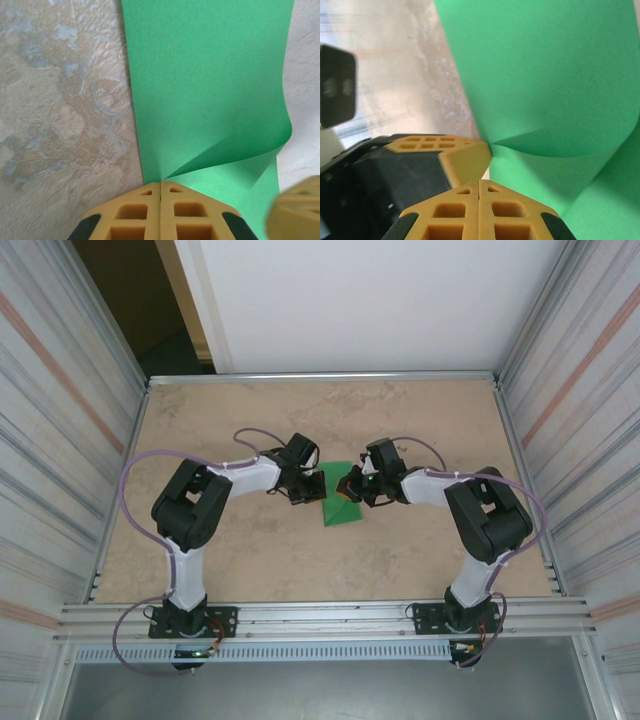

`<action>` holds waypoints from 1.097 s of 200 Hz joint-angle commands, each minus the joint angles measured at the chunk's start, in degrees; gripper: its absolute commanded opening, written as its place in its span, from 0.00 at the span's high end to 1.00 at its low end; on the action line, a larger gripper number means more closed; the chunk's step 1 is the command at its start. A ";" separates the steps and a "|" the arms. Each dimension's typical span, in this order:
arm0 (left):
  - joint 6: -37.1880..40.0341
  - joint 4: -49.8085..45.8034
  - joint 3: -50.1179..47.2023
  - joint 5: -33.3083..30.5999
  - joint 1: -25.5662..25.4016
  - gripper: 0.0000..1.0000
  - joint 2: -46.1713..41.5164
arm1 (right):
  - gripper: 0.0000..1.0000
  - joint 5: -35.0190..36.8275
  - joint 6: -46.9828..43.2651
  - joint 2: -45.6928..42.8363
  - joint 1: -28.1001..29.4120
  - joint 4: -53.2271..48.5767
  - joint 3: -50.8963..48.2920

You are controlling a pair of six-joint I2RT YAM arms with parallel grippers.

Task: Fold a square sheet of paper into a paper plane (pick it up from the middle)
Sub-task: Fold the triangle a second time at the center of the table.

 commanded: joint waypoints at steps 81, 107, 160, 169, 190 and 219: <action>4.92 -6.62 3.11 -0.79 -0.24 0.98 4.14 | 0.96 -2.44 -9.19 5.27 0.87 -6.87 4.97; 5.00 -6.71 2.89 -0.97 0.07 0.98 4.08 | 0.96 -1.84 -9.27 5.86 0.70 -6.95 4.72; 5.71 -7.15 3.67 -0.54 0.35 0.98 4.91 | 0.97 0.10 -7.41 7.08 -0.54 -5.22 1.59; 5.75 -7.28 3.78 -0.60 0.41 0.98 5.09 | 0.97 0.45 -6.92 7.23 -0.71 -4.61 0.95; 5.80 -7.50 4.18 -0.53 0.44 0.98 5.34 | 0.97 1.31 -5.75 7.61 -0.87 -3.37 -0.84; 5.86 -7.91 4.98 -0.57 0.50 0.98 5.13 | 0.98 2.55 -4.22 8.06 -0.89 -1.77 -3.09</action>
